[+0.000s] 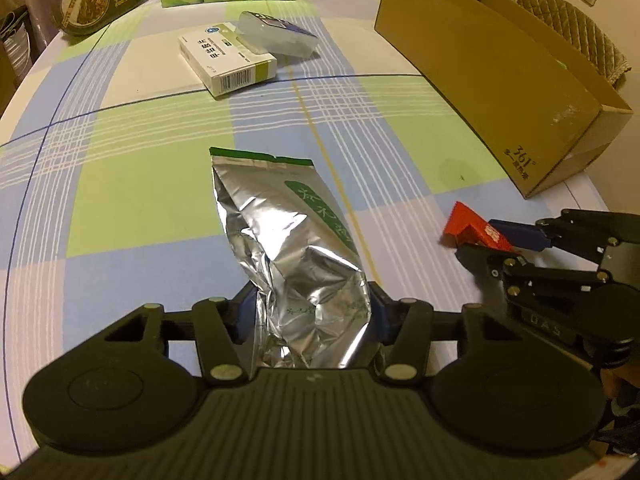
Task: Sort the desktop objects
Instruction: 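Grasp the red packet with the right gripper while the left grasps the foil bag, then carry the red packet and foil bag with both grippers over the cardboard box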
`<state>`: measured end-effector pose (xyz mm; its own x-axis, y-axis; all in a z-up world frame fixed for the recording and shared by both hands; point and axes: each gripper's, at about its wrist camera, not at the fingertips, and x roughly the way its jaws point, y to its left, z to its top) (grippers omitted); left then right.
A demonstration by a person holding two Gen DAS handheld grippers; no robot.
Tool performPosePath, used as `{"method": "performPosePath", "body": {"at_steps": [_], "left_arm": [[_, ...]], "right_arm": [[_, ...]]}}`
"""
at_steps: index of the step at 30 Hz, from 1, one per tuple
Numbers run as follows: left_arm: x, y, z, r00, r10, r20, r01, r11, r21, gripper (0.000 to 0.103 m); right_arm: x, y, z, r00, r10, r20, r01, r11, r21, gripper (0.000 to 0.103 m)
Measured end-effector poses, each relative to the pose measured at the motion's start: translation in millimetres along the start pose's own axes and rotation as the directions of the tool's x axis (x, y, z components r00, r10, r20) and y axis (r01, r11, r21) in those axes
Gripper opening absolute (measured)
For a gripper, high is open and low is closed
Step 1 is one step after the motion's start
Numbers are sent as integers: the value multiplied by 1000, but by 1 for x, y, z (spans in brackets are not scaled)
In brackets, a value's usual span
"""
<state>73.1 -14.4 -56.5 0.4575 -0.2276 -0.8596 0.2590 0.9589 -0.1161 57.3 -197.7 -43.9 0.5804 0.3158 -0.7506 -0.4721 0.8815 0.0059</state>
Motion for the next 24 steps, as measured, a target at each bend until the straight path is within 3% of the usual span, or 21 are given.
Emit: {"method": "performPosePath", "body": {"at_steps": [24], "left_arm": [[-46, -26, -7, 997, -21, 74, 20, 1000, 16, 50]], "right_arm": [[-53, -5, 6, 994, -37, 106, 35, 999, 21, 27]]}}
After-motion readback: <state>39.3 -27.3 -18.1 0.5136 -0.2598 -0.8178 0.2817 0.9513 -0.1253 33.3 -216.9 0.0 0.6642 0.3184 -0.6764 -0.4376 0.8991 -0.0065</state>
